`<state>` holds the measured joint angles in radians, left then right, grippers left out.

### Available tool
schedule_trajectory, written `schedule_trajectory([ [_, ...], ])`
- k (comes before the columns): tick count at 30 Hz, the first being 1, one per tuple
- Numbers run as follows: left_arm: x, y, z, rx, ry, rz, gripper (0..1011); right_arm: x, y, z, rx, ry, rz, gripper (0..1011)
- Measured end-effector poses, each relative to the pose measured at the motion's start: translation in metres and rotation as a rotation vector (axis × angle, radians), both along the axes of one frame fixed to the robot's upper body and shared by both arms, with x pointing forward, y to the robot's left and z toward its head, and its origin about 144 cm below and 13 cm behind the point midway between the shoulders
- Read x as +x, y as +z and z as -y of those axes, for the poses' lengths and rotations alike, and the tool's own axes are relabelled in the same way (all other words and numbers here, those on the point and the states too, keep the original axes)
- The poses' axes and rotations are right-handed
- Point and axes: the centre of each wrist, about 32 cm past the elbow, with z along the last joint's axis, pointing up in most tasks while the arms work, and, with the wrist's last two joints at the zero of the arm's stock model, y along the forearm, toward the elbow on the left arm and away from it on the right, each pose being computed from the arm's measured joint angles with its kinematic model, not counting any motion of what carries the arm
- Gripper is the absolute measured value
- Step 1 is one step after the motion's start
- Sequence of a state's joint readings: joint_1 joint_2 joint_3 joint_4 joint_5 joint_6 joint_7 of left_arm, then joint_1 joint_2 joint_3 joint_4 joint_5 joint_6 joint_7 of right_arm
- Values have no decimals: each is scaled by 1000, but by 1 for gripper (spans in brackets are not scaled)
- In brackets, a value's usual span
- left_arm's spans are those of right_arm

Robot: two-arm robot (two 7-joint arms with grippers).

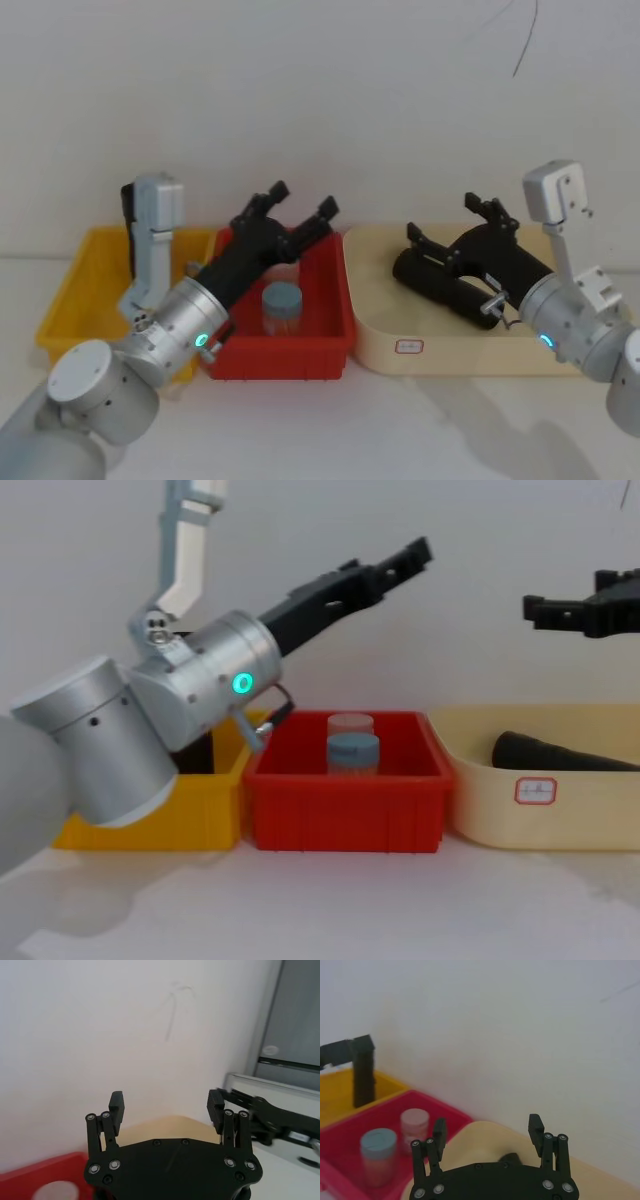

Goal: Pick up the garbage bag with the one hand and transfer it to the other hand.

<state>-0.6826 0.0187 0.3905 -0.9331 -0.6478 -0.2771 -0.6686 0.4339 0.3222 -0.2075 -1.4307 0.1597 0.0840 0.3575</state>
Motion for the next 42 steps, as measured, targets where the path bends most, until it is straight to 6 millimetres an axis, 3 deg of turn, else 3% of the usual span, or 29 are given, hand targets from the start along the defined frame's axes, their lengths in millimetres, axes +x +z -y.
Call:
schedule_trajectory([
  [21, -29, 1, -52, -32, 305, 84, 1000, 2, -6, -37, -17, 206, -41, 1001],
  [42, -40, 3, -64, -41, 370, 117, 1000, 19, -14, -71, -96, 457, -123, 1001],
])
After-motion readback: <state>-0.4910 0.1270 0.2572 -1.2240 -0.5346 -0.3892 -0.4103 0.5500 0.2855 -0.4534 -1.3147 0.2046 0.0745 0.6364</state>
